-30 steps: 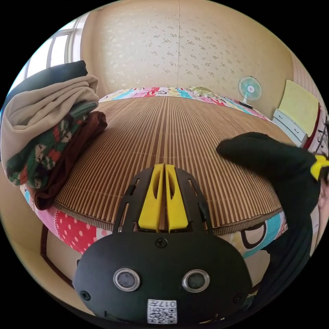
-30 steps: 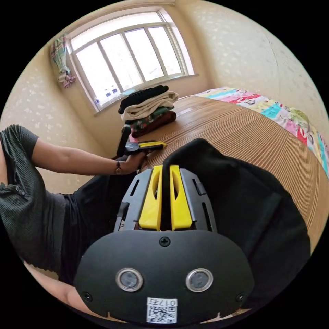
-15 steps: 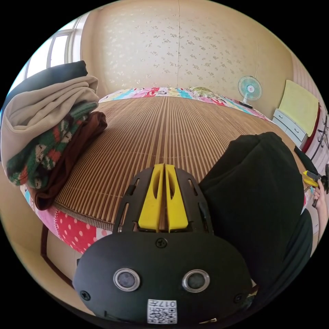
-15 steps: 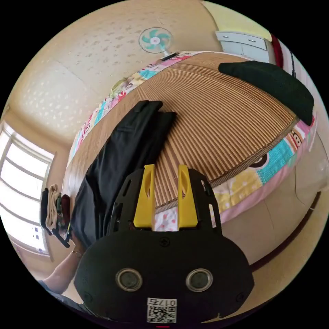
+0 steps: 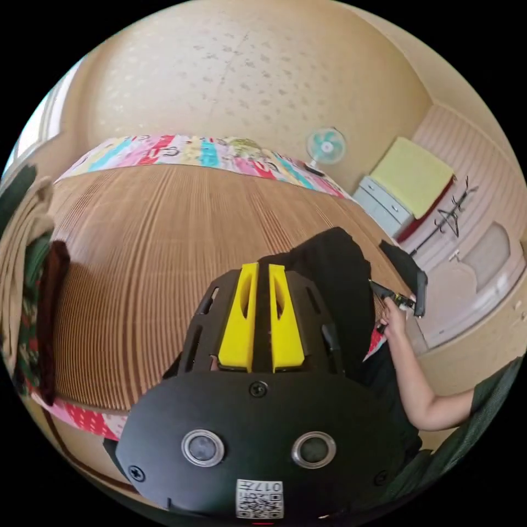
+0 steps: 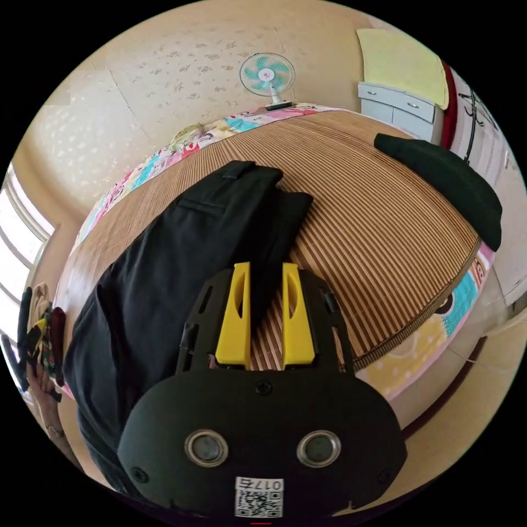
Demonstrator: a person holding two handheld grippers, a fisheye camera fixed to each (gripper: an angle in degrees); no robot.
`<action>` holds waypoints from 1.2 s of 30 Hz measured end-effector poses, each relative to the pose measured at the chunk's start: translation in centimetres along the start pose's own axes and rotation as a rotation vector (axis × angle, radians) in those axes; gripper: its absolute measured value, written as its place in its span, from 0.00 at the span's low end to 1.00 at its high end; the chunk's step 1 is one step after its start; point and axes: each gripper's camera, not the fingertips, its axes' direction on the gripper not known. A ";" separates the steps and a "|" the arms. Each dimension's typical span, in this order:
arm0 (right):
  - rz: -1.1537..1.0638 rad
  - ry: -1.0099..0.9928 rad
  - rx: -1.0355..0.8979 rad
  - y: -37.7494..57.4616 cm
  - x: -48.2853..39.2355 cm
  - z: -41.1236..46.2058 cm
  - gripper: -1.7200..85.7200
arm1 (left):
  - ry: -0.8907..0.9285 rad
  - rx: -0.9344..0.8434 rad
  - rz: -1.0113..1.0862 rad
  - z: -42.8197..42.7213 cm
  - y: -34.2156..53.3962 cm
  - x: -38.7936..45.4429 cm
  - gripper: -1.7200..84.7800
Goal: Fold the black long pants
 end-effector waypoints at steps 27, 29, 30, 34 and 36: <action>0.056 -0.286 0.015 9.0 6.0 -3.5 0.05 | -0.092 -0.309 0.528 25.9 -7.2 33.5 0.07; 0.035 -0.280 0.033 9.9 5.9 -4.5 0.05 | 0.017 -0.178 0.450 18.4 -7.7 29.5 0.06; -0.018 -0.242 0.057 10.4 5.2 -5.6 0.05 | 0.026 -0.142 0.428 16.2 -7.8 28.4 0.06; -0.173 -0.098 0.193 13.1 2.2 -10.6 0.05 | 0.072 0.125 0.211 -1.7 -6.7 19.7 0.04; -0.177 -0.081 0.310 15.4 1.2 -15.8 0.05 | 0.087 0.258 0.178 -10.3 -4.8 16.8 0.03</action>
